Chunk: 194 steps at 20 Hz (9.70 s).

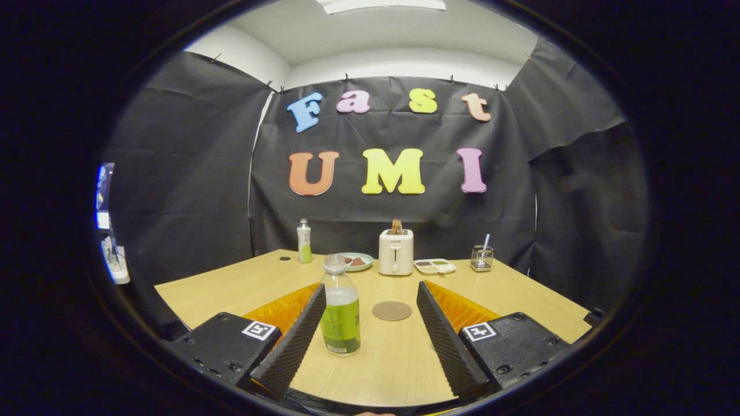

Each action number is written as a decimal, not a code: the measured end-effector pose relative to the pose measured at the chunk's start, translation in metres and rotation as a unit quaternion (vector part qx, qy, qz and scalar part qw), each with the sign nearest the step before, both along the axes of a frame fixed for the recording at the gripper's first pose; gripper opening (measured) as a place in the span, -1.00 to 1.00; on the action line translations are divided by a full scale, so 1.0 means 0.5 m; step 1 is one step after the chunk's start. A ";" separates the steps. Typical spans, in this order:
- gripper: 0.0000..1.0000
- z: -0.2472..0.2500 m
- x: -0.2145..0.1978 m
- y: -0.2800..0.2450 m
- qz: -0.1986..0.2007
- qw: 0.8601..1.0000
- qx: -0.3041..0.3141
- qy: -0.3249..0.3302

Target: Take the bottle from table, then pour the juice into the cup, finally place the bottle on the coaster

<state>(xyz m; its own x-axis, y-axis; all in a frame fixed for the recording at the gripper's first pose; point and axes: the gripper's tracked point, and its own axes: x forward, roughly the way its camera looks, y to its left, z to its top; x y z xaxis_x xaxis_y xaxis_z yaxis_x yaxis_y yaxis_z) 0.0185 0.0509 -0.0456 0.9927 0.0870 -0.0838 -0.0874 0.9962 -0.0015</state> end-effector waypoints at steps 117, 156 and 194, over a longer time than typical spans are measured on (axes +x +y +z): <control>0.52 0.177 0.231 0.023 0.110 0.577 0.809 0.014; 0.52 0.228 0.249 -0.016 0.106 0.492 0.864 -0.008; 0.52 0.300 0.245 -0.080 0.096 0.410 0.906 -0.033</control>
